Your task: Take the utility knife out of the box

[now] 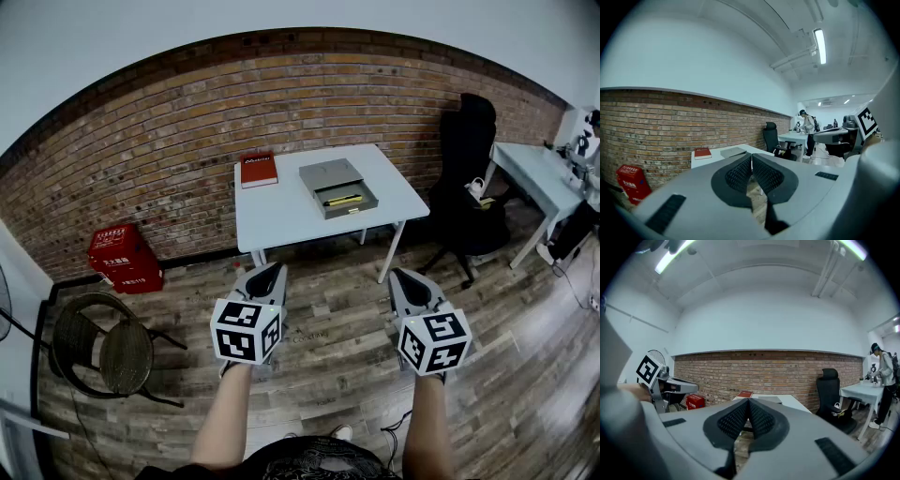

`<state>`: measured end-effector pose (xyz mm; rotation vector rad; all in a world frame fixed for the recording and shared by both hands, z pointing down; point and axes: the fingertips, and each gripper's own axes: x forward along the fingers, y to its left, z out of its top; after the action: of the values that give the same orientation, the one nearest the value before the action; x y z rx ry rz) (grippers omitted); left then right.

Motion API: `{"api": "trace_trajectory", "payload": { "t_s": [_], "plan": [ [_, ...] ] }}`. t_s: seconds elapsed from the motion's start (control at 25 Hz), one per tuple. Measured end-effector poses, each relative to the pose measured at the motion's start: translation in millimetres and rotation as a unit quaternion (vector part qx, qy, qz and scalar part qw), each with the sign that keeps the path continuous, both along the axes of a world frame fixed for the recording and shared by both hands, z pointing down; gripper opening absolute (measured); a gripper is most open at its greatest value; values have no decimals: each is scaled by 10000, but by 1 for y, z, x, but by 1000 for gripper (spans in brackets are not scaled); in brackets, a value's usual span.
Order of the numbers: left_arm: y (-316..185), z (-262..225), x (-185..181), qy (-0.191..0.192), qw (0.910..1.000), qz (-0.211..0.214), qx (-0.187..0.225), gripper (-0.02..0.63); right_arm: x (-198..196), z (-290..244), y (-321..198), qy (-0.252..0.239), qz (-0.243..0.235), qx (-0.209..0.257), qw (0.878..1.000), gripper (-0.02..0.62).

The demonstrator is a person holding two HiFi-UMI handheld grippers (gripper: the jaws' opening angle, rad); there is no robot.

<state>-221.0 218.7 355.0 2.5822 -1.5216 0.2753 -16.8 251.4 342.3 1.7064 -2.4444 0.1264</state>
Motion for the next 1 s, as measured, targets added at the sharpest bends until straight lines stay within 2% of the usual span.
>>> {"api": "trace_trajectory", "payload": {
  "t_s": [0.52, 0.56, 0.64, 0.68, 1.0],
  "plan": [
    [-10, 12, 50, -34, 9999, -49, -115, 35, 43, 8, -7, -222, -34, 3, 9997, 20],
    [-10, 13, 55, -46, 9999, -33, -140, 46, 48, 8, -7, -248, -43, 3, 9997, 20],
    [-12, 14, 66, -86, 9998, 7, -184, 117, 55, 8, -9, -273, -73, 9, 9996, 20],
    [-13, 14, 70, -107, 9998, 16, -192, 132, 57, 8, -10, -275, -99, 9, 9996, 20],
    [-29, 18, 88, -163, 9997, -83, -186, 138, 71, 15, -26, -250, -277, -50, 9993, 20]
  ]
}}
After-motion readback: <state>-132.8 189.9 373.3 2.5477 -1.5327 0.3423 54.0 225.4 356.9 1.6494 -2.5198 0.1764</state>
